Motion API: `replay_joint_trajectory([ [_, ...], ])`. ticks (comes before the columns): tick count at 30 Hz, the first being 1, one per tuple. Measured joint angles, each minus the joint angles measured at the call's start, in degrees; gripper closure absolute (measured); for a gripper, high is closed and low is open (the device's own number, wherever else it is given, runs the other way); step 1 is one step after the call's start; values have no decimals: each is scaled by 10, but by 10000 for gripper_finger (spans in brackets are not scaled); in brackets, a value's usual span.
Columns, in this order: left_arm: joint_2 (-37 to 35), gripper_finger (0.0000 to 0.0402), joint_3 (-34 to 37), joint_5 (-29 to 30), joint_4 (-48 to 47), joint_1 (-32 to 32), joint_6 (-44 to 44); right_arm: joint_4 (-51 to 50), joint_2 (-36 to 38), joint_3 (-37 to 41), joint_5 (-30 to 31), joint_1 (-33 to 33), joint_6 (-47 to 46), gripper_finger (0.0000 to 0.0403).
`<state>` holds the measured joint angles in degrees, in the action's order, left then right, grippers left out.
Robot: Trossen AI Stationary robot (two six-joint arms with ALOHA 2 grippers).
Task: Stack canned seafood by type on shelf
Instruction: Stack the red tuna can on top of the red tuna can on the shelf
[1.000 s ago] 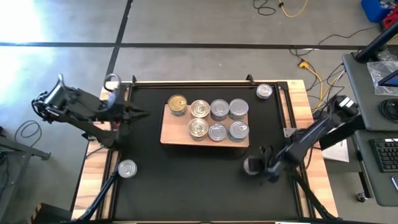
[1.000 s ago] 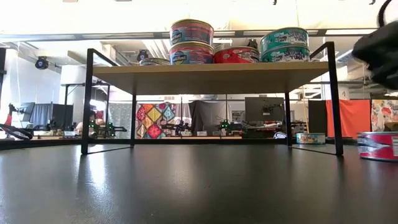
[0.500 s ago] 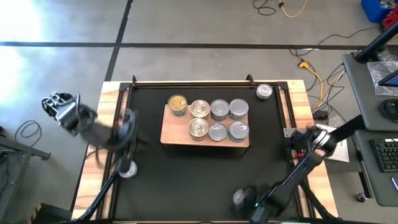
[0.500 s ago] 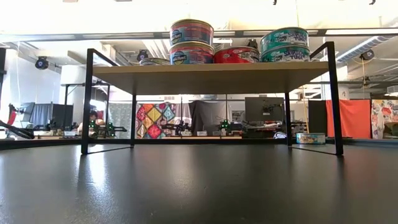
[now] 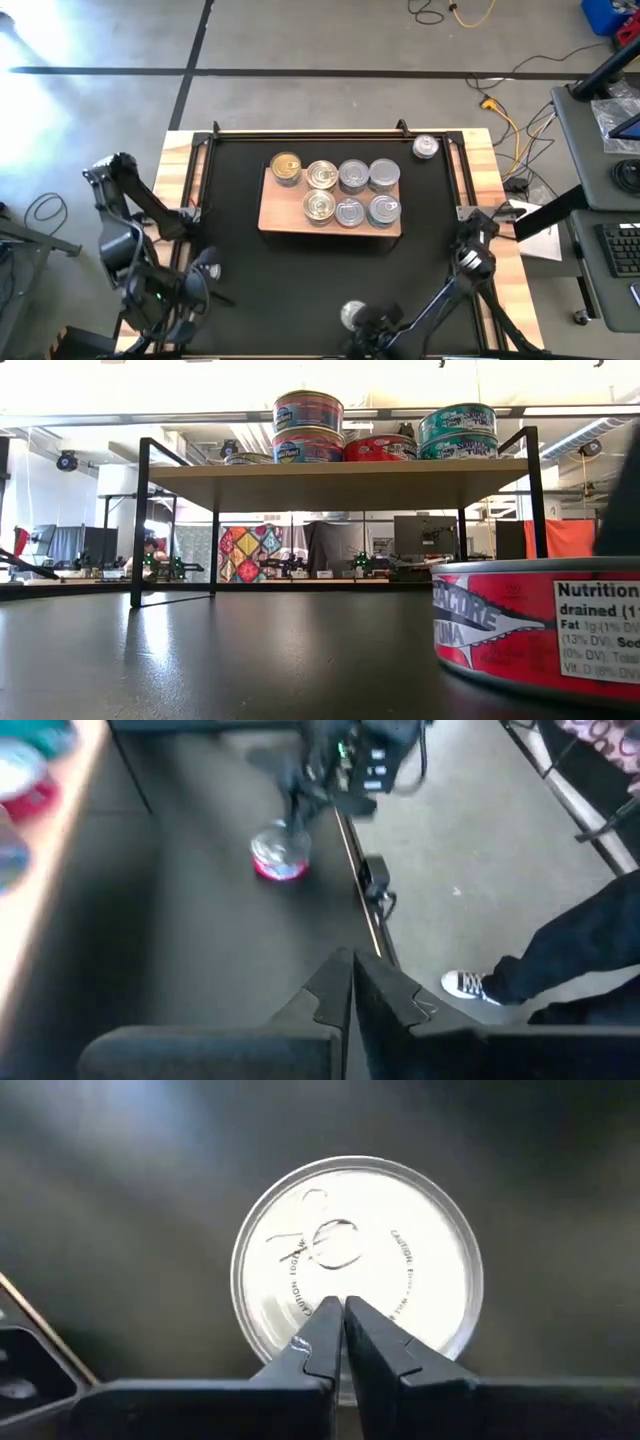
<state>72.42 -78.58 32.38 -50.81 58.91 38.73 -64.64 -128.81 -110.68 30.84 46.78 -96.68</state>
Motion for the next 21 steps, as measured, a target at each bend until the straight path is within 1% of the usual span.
replay_joint_trajectory([
  [2,0,402,41,4,35,11,10,-39,3,-33,8,1,0,390],
  [3,0,402,62,7,55,14,13,-53,7,-46,-1,5,0,390],
  [6,0,402,121,12,99,17,28,-67,8,-53,-61,22,-2,390],
  [9,0,402,167,17,142,17,42,-64,2,-37,-110,36,-27,390],
  [13,0,401,212,27,186,12,39,-51,7,-18,-98,38,-62,390],
  [16,0,396,244,34,220,-5,30,4,6,7,-77,28,-40,390],
  [18,0,388,269,41,258,-17,13,24,6,26,-93,17,-18,390],
  [21,0,374,308,47,335,-31,-11,24,6,58,-128,-5,-10,390],
])
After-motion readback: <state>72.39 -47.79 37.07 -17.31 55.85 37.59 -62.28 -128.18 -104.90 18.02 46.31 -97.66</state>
